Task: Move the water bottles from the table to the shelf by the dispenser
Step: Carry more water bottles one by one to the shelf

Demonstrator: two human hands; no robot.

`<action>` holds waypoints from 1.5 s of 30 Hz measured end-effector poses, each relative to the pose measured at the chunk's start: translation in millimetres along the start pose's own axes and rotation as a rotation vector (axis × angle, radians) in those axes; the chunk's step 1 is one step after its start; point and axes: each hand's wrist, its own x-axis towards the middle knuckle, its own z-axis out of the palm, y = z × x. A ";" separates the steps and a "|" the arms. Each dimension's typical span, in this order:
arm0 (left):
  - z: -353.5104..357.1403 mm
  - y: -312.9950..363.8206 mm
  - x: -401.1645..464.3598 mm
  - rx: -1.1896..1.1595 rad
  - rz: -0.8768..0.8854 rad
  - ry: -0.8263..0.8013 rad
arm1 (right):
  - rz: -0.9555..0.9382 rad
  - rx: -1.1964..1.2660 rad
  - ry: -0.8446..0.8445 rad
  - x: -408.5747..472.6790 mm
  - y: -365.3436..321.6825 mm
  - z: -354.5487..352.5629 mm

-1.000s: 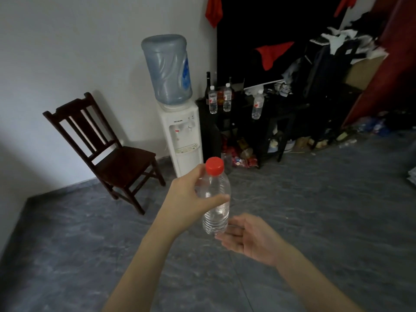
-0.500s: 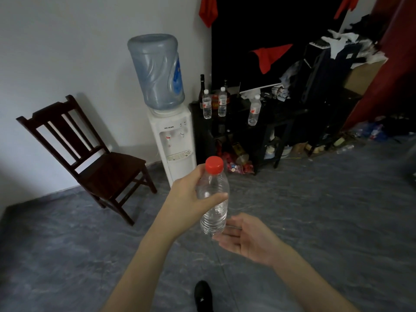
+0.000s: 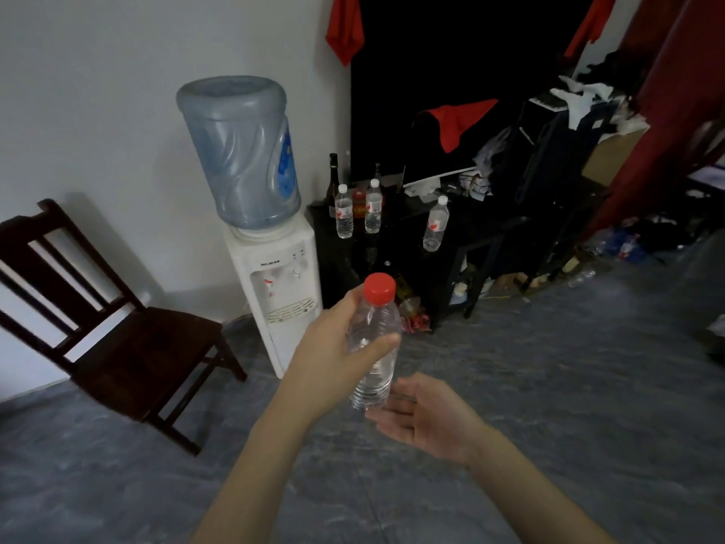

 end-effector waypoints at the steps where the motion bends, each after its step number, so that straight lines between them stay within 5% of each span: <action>1: -1.2 -4.3 8.9 0.001 -0.006 -0.006 | 0.007 0.000 0.007 6.4 -5.2 0.8; 45: 29.5 -127.7 508.3 0.238 -0.062 -0.189 | 0.171 0.186 0.079 357.5 -352.2 -128.5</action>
